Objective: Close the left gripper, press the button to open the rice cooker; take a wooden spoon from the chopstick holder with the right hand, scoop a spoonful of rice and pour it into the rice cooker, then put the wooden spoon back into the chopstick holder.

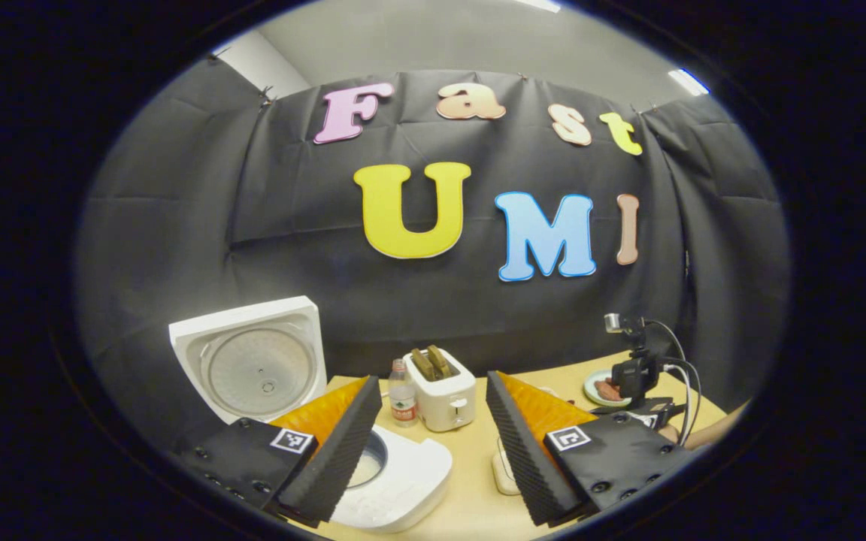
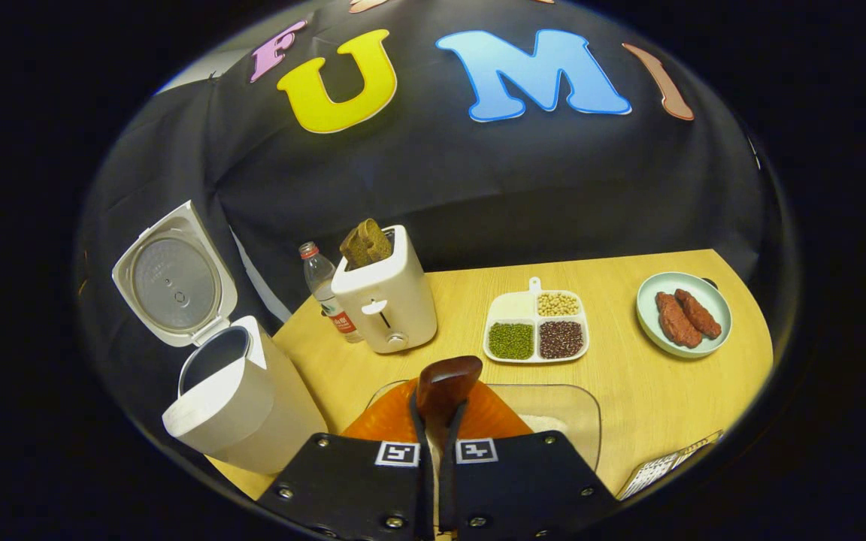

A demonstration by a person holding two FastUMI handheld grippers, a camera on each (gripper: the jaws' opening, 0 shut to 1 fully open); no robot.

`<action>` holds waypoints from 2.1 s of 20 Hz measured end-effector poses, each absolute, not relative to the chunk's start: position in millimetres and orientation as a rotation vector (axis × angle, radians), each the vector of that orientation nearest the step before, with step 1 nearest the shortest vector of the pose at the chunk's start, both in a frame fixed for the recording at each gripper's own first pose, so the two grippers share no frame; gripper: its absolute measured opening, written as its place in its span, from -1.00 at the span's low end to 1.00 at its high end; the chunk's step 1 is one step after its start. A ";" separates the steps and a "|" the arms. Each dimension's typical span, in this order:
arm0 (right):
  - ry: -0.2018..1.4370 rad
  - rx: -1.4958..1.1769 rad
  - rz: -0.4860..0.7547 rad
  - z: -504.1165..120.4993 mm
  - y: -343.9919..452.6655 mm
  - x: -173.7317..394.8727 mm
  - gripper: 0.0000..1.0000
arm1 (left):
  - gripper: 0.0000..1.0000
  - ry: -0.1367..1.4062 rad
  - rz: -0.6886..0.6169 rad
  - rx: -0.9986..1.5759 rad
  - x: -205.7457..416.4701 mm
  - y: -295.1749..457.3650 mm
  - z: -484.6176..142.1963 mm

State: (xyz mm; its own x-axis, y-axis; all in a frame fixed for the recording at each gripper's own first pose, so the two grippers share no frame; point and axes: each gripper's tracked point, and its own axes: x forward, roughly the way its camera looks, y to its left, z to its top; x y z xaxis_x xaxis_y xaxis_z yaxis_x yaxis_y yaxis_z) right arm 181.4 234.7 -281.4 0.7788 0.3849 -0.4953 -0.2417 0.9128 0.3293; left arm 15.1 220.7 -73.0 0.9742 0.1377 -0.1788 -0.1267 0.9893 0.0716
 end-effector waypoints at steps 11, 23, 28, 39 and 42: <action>0.628 0.605 0.377 -284.2 241.8 181.2 -0.93 | 1.00 0.208 0.182 0.035 9.8 239.0 -84.6; 0.438 1.046 0.239 -213.6 131.5 190.8 -0.94 | 1.00 0.172 0.174 0.029 16.1 237.6 -73.2; 0.371 1.149 0.258 -177.2 120.2 187.4 -0.94 | 1.00 0.161 0.161 0.038 12.5 237.8 -68.9; 0.356 1.303 0.355 -125.1 169.4 175.2 -0.94 | 0.94 0.143 0.174 0.020 -11.5 272.4 -69.1; 0.355 1.285 0.374 -114.7 183.1 172.3 -0.94 | 0.94 0.135 0.157 0.021 -17.0 279.0 -70.4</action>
